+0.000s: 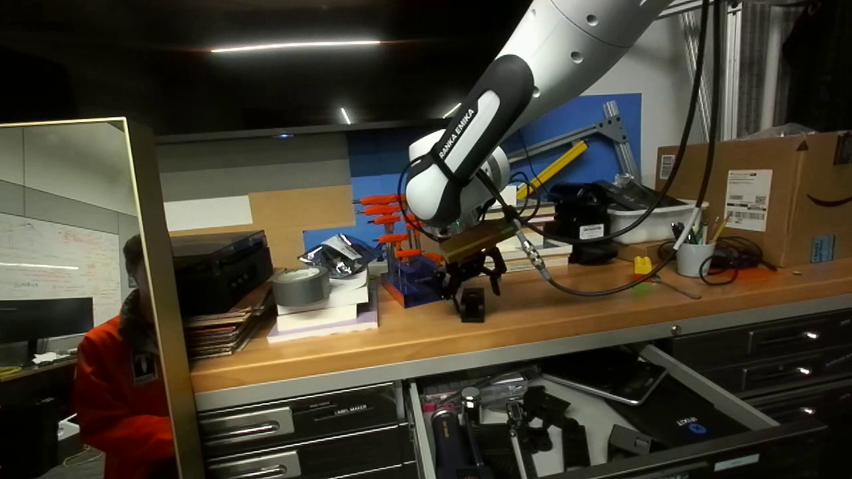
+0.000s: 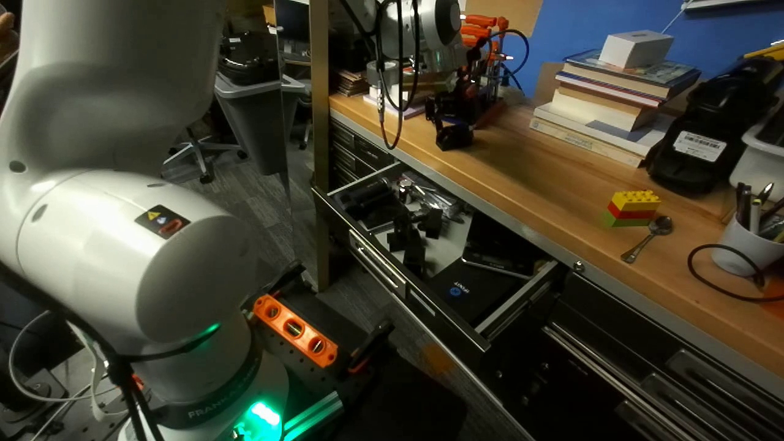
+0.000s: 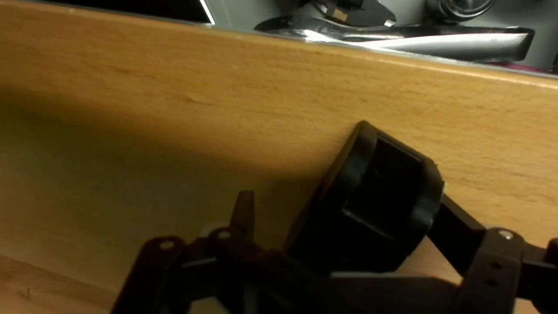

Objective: Pick up the black objects from the counter and put them in the open drawer and close it

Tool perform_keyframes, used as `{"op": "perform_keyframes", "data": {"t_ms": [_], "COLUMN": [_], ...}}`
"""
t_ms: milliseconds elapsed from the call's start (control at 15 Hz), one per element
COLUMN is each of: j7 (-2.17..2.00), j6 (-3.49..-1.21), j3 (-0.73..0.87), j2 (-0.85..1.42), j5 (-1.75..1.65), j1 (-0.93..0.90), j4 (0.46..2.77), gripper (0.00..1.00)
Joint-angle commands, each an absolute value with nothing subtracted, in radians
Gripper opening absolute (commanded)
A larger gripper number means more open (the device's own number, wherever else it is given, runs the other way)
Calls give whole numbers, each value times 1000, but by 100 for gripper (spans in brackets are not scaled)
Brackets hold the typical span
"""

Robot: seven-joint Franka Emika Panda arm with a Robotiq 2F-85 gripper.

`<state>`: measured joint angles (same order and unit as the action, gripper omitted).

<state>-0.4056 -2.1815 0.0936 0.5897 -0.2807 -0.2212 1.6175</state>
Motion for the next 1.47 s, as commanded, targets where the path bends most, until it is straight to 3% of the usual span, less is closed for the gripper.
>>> {"op": "perform_keyframes", "data": {"t_ms": [0,67,133,267,600,733,1400], "j7": [-340,-330,-322,-307,-282,-281,-270], "j6": [-2139,-2150,-2159,-2160,-2160,-2156,-2165], "j3": [49,43,39,32,22,26,54], "j2": [610,613,617,625,630,626,408], "j5": [-194,-176,-160,-130,-74,-74,-105], "j1": [-169,-159,-151,-135,-119,-118,-106], "j4": [1577,1581,1583,1581,1571,1573,1861], "gripper": [100,93,73,68,31,26,26]}}
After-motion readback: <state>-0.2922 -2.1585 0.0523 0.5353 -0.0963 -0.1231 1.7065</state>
